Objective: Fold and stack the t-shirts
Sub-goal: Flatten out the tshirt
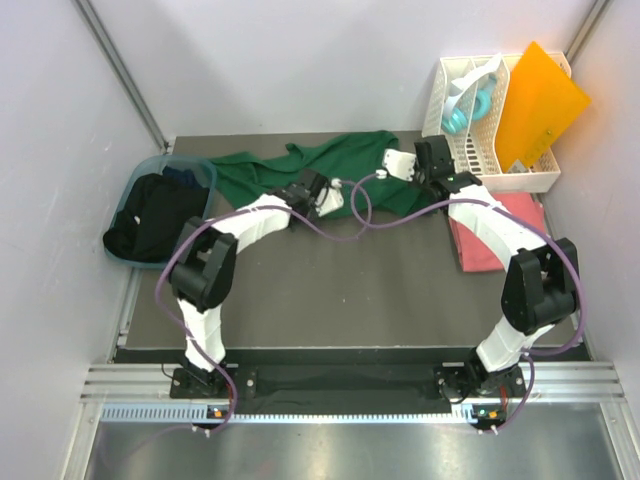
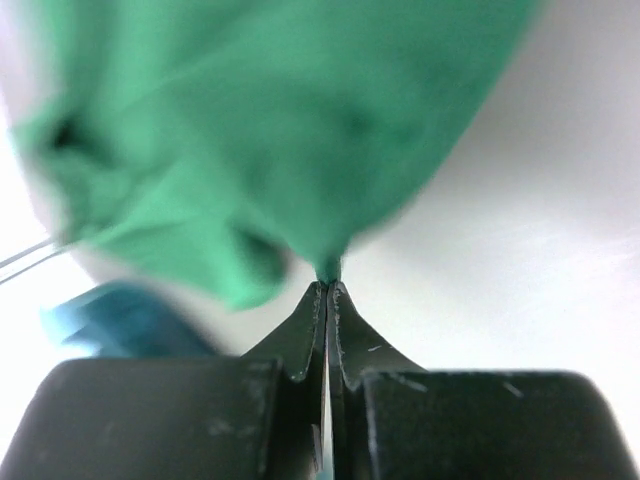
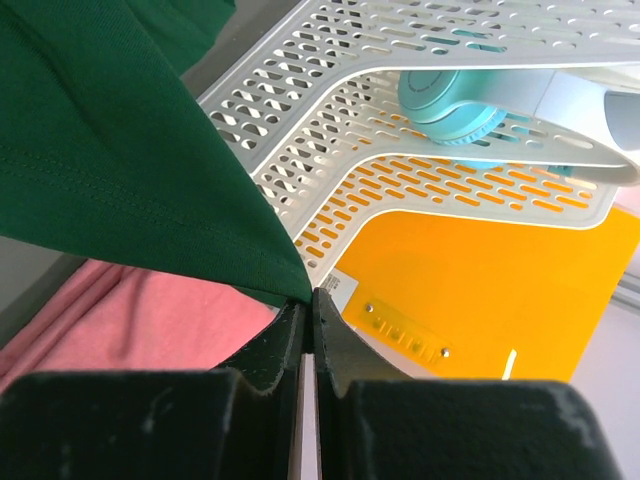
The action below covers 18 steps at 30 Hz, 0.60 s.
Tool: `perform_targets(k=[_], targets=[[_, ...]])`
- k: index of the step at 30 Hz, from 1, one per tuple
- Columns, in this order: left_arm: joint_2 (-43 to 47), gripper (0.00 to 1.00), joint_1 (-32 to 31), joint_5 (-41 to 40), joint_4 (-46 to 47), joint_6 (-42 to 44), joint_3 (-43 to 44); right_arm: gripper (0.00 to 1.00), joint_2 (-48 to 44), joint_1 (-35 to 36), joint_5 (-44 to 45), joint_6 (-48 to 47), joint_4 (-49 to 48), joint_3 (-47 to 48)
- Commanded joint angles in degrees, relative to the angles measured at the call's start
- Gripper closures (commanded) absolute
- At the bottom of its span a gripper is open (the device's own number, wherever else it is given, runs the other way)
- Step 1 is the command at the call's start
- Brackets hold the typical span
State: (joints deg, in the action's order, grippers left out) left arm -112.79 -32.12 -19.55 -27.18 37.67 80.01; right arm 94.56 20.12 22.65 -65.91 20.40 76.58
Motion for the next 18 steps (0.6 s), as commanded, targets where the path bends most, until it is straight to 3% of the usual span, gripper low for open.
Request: perform_targets(k=[1, 11, 18], targets=[[10.57, 1.00, 2.41, -5.92, 3.79, 4.51, 5.42, 1.00, -1.75, 0.10, -0.33, 1.05, -3.70, 2.00], [19.97, 1.00, 2.76, -14.36, 11.00, 14.79, 9.73, 1.00, -1.05, -0.61, 2.13, 1.13, -5.90, 4.19], [27.27, 1.00, 5.57, -15.61, 20.49, 27.36, 5.70, 1.00, -2.97, -2.97, 8.36, 1.22, -16.51, 7.53]])
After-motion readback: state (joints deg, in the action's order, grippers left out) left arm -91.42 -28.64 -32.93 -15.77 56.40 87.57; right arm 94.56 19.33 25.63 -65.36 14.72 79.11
